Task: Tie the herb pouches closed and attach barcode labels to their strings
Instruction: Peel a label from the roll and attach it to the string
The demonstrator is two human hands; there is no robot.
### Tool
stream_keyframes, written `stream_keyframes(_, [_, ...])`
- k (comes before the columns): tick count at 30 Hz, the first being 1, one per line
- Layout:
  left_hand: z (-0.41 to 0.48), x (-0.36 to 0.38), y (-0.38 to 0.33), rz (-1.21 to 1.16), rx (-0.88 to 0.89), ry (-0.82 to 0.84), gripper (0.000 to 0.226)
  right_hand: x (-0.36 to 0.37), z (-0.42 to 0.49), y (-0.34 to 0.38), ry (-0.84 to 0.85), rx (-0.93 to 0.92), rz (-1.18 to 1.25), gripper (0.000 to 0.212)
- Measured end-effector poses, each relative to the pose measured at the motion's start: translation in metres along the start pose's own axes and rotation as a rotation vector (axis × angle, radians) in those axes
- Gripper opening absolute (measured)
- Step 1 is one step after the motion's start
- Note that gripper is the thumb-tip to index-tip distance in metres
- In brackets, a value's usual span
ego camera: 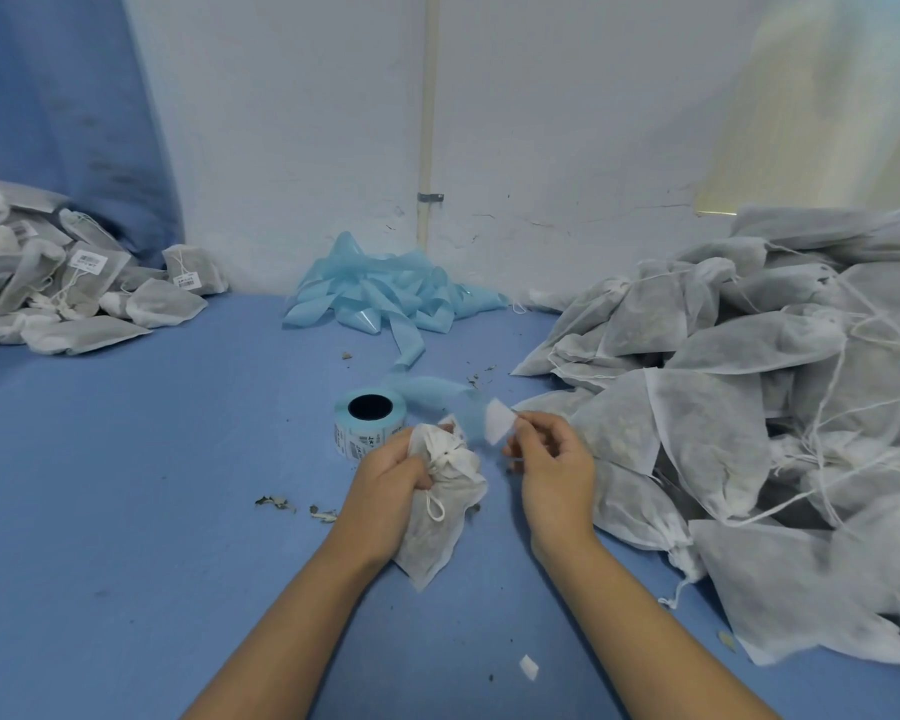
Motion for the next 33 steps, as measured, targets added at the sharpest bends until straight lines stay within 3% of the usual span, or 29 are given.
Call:
stream_keyframes(3, [0.000,-0.002,-0.002,-0.019,0.005,-0.004,0.047,-0.006,-0.001,0.001,-0.055,0.036,0.141,0.014])
stream_keyframes(8, [0.000,0.002,-0.005,-0.048,0.012,0.017,0.057,-0.001,-0.003,0.004,0.004,0.039,0.125,0.017])
stream_keyframes(12, [-0.001,-0.004,-0.009,-0.099,0.052,-0.069,0.056,0.000,-0.005,0.000,0.009,0.097,0.128,0.009])
stream_keyframes(16, [-0.001,-0.013,-0.014,-0.188,0.080,-0.207,0.045,0.004,-0.008,-0.005,0.033,0.205,0.180,0.024])
stream_keyframes(19, [-0.001,-0.019,-0.019,-0.293,0.099,-0.321,0.035,0.009,-0.013,-0.007,0.036,0.306,0.220,0.012])
stream_keyframes(23, [-0.004,-0.022,-0.030,-0.231,0.185,-0.392,0.045,0.016,-0.019,-0.003,0.032,0.370,0.327,0.004])
stream_keyframes(27, [-0.008,-0.022,-0.040,-0.131,0.239,-0.433,0.045,0.038,-0.031,0.000,0.191,0.470,0.465,0.007])
stream_keyframes(33, [-0.009,-0.022,-0.047,-0.126,0.291,-0.448,0.036,0.048,-0.046,-0.011,0.264,0.538,0.353,0.004])
Point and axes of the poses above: each hand's wrist, its own z-axis towards the middle knuckle, its own x-axis out of the palm, y = z × x, the point moved 8 cm from there along z, towards the middle knuckle, and after that the axes turned 1 degree about -z, right-handed, at the moved point
